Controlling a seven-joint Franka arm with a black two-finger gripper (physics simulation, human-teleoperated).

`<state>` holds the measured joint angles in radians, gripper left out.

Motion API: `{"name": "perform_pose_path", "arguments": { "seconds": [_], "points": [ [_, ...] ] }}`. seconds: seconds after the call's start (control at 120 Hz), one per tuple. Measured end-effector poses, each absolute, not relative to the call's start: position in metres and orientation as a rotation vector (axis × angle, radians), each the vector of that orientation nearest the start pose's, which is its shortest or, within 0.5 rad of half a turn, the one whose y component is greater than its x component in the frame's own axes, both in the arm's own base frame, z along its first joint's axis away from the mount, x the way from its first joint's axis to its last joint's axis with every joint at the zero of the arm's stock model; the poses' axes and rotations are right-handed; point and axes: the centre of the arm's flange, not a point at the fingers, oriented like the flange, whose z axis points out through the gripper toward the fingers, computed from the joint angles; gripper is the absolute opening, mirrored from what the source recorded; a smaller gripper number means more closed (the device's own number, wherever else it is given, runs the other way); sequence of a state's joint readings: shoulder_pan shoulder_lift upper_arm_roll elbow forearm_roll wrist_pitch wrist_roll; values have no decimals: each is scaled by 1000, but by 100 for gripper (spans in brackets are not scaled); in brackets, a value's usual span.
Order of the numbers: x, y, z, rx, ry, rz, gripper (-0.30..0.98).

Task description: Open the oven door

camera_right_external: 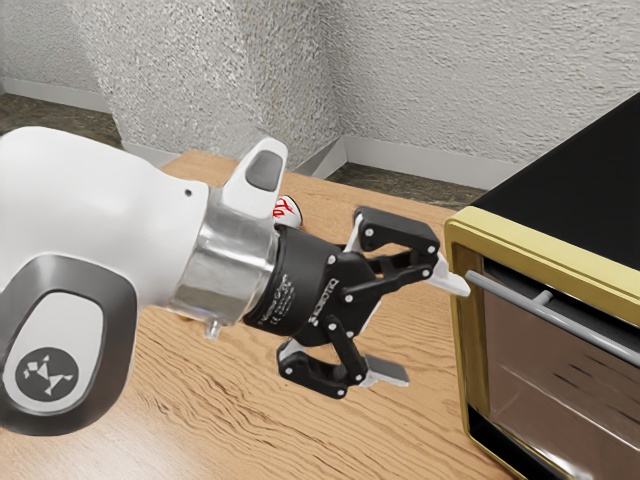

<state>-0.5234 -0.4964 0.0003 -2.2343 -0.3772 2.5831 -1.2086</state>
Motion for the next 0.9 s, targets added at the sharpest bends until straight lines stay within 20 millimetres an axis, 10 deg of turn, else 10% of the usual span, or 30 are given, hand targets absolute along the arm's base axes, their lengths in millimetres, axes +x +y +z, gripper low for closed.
{"name": "perform_pose_path", "arguments": {
  "seconds": [0.9],
  "points": [
    [447,-244,632,1922,1234,272,68]
  ]
}}
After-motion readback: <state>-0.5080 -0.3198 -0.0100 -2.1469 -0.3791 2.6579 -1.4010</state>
